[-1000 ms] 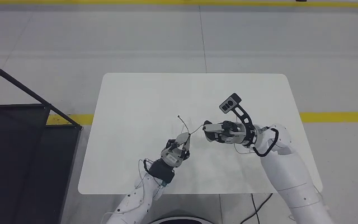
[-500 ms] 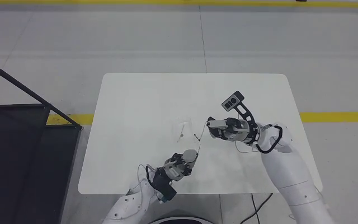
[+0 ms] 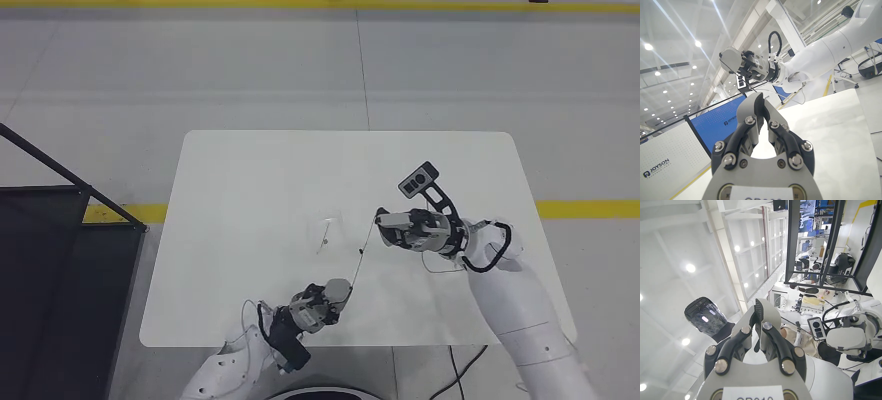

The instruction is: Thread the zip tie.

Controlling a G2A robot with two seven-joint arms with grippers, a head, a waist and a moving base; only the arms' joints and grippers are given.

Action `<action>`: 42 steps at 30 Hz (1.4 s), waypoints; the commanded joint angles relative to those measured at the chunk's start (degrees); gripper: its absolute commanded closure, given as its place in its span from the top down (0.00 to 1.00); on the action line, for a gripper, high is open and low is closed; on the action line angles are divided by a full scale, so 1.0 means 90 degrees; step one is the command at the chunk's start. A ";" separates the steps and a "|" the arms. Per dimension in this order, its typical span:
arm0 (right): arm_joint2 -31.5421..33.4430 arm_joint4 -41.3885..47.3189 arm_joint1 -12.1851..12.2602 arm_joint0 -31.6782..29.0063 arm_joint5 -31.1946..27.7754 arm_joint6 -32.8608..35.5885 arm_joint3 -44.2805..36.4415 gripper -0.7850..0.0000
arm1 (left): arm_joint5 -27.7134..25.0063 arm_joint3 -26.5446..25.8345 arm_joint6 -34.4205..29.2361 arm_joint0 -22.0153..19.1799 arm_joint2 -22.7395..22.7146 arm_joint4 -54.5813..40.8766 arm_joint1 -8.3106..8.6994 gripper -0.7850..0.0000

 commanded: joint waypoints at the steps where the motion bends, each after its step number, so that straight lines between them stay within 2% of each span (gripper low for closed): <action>1: -0.0036 -0.0086 0.0000 0.0039 0.0092 0.0022 0.0021 0.00 | -0.0001 -0.0036 0.0026 0.0030 0.0008 -0.0150 0.0004 0.48; 2: -0.0056 -0.0148 0.0000 0.0062 0.0137 0.0026 0.0028 0.00 | -0.0017 -0.0065 0.0029 0.0046 0.0009 -0.0246 0.0006 0.94; 3: -0.0081 -0.0246 0.0004 0.0087 0.0187 0.0038 0.0025 0.00 | -0.0008 -0.0106 0.0028 0.0064 -0.0007 -0.0357 0.0008 1.00; 9: -0.0024 -0.0633 0.0041 0.0094 0.0170 -0.0035 -0.0074 0.00 | -0.0198 -0.0423 0.0066 0.0263 -0.0229 -0.1151 0.0049 1.00; 13: 0.0132 -0.0843 0.0088 0.0024 0.0136 -0.0167 -0.0240 0.00 | -0.0434 -0.0639 -0.0055 0.0545 -0.0594 -0.1459 0.0143 1.00; 18: 0.0269 -0.2031 0.0199 -0.0029 0.0327 -0.0757 -0.0863 0.00 | -0.0837 -0.0895 0.0031 0.0932 -0.1163 -0.1858 0.0282 1.00; 22: 0.0283 -0.3173 0.0294 -0.0123 0.0660 -0.1162 -0.1500 0.00 | -0.1665 -0.1003 0.0097 0.1237 -0.1614 -0.2551 0.0386 1.00; 27: 0.0089 -0.4957 0.0381 -0.0209 0.0671 -0.1732 -0.2226 0.00 | -0.2868 -0.1067 -0.0356 0.1478 -0.2090 -0.3125 0.0523 1.00; 31: -0.0129 -0.6293 0.0411 -0.0370 0.0855 -0.2525 -0.2764 0.00 | -0.3609 -0.1136 -0.0651 0.1664 -0.2446 -0.3658 0.0610 1.00; 32: -0.0141 -0.6388 0.0410 -0.0408 0.0898 -0.2675 -0.2834 0.00 | -0.3404 -0.1148 -0.0760 0.1731 -0.2578 -0.3833 0.0613 1.00; 42: -0.0141 -0.6388 0.0410 -0.0408 0.0898 -0.2675 -0.2834 0.00 | -0.3404 -0.1148 -0.0760 0.1731 -0.2578 -0.3833 0.0613 1.00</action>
